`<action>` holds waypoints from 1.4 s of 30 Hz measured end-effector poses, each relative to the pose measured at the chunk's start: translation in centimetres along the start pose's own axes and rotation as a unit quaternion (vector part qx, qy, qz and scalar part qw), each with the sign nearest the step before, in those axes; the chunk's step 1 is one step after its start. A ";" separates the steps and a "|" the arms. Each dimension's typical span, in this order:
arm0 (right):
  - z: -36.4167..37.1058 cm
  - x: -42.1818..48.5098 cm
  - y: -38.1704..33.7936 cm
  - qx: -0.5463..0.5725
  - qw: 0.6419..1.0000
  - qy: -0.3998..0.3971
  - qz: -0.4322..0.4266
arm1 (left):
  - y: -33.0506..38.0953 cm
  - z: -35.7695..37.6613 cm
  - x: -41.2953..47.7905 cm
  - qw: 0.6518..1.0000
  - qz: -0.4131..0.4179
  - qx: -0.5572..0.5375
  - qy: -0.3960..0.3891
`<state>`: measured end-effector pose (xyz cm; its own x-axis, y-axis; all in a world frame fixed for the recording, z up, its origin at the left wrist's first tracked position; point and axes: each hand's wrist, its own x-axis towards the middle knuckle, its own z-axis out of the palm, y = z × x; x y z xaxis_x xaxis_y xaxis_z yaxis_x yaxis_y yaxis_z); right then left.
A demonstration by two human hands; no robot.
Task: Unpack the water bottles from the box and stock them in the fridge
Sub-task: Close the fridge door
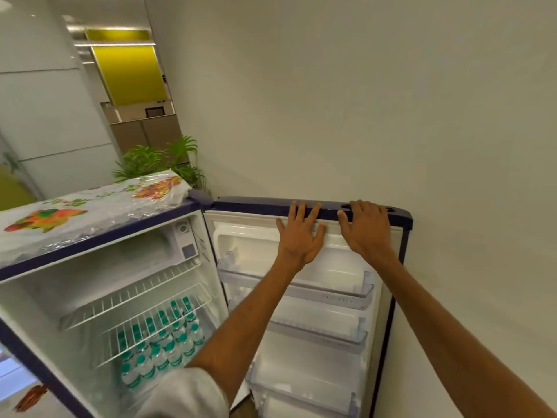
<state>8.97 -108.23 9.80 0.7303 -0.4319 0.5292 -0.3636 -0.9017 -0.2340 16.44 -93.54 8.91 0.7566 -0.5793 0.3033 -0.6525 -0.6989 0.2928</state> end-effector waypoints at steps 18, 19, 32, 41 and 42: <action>-8.5 -7.1 -6.1 -0.045 0.987 -0.129 -0.080 | -2.2 -5.2 -10.4 0.980 0.031 -0.161 0.113; -8.7 -7.6 -6.8 -0.005 0.981 -0.176 -0.076 | -2.6 -5.8 -11.3 0.979 0.033 -0.163 0.119; -8.7 -14.7 -21.3 0.423 0.837 -0.347 0.000 | -10.3 -14.3 -20.5 0.991 -0.033 -0.129 0.015; -3.0 -15.4 -30.4 0.305 0.899 -0.314 -0.002 | -16.4 -22.1 -24.4 0.987 -0.127 0.002 -0.100; -2.6 -15.4 -31.4 0.262 0.913 -0.313 -0.023 | -17.2 -22.2 -24.8 0.984 -0.140 0.013 -0.106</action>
<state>7.58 -73.24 11.12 0.9846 -0.1740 0.0169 -0.1184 -0.7351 -0.6676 7.95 -57.78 16.47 0.9007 -0.4341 0.0175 -0.4172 -0.8530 0.3137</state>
